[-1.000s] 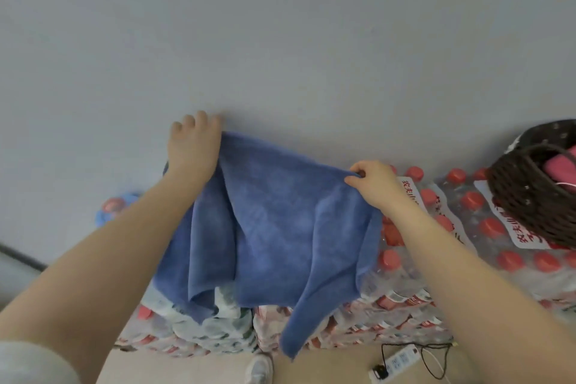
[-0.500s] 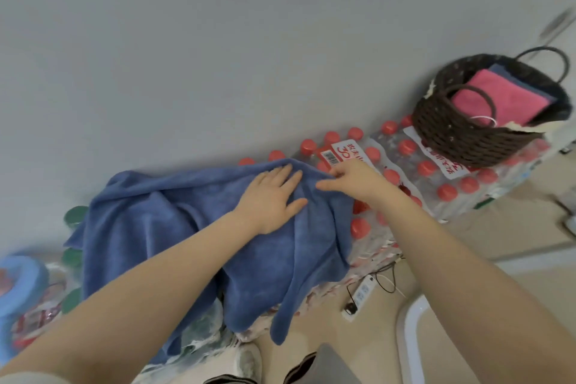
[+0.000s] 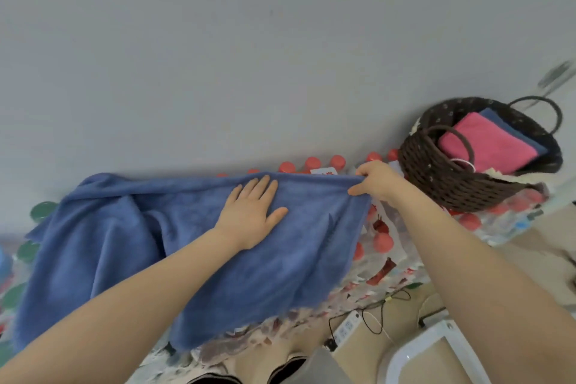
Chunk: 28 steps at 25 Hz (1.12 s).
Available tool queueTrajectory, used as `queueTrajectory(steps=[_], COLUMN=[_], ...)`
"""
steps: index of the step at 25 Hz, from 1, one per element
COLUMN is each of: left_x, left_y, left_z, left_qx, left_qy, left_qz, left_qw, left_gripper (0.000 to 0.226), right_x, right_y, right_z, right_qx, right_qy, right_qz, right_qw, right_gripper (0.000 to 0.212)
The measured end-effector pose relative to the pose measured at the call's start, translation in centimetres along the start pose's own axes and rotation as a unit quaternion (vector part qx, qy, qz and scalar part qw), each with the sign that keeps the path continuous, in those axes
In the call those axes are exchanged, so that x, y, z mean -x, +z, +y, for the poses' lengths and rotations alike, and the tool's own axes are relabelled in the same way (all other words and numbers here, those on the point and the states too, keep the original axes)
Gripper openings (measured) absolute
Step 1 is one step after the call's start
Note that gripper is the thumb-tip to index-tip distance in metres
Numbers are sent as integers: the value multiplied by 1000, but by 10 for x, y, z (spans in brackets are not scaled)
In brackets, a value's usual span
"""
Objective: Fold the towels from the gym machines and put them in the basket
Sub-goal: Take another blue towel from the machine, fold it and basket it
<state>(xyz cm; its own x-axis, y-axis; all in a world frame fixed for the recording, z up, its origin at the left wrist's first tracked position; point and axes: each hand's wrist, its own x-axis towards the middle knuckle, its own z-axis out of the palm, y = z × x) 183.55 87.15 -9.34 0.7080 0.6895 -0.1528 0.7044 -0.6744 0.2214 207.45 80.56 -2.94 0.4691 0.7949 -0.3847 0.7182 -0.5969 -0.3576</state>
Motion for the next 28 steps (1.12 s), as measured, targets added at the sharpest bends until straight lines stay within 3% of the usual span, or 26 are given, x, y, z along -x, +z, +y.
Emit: queueTrajectory(steps=[3,5,8,10,13,16,19,21,24,26,28], left_x=[0,4,13,19,30,47,80,108,148,167,177], left_y=[-4,-6,-8,-10,-17,-25,-33,-35,-38,-35,-29], left_z=[-2,-6,-16,-23,-34,-61,-101,-128,-155,-168,-176], left_qx=[13,19,27,44,107,119,76,14,37,82,133], left_qy=[-53,-93,-128,-124,-165,-216,-237,-302,-457,-486,-464], left_qz=[9,17,28,33,107,199,268,304,193,140,139], left_qw=[998,995,991,991,975,948,931,904,867,859,865], left_gripper=[64,64,65,62,48,36,32,32,38,47,45], right_x=[-20,-26,-29,-21,0,19,26,28,31,32,32], right_y=[-11,-14,-14,-3,36,76,107,130,163,179,189], right_z=[-13,-25,-42,-62,-108,-162,-221,-258,-306,-331,-348], right_qx=[105,135,169,190,185,96,41,27,44,74,115], right_qy=[39,21,-42,-87,-282,-434,-506,-525,-530,-529,-529], right_qz=[125,213,240,224,165,56,-20,-49,-81,-98,-109], right_qw=[986,968,955,952,927,894,861,849,843,840,834], right_gripper=[13,22,27,30,26,20,21,26,33,34,33])
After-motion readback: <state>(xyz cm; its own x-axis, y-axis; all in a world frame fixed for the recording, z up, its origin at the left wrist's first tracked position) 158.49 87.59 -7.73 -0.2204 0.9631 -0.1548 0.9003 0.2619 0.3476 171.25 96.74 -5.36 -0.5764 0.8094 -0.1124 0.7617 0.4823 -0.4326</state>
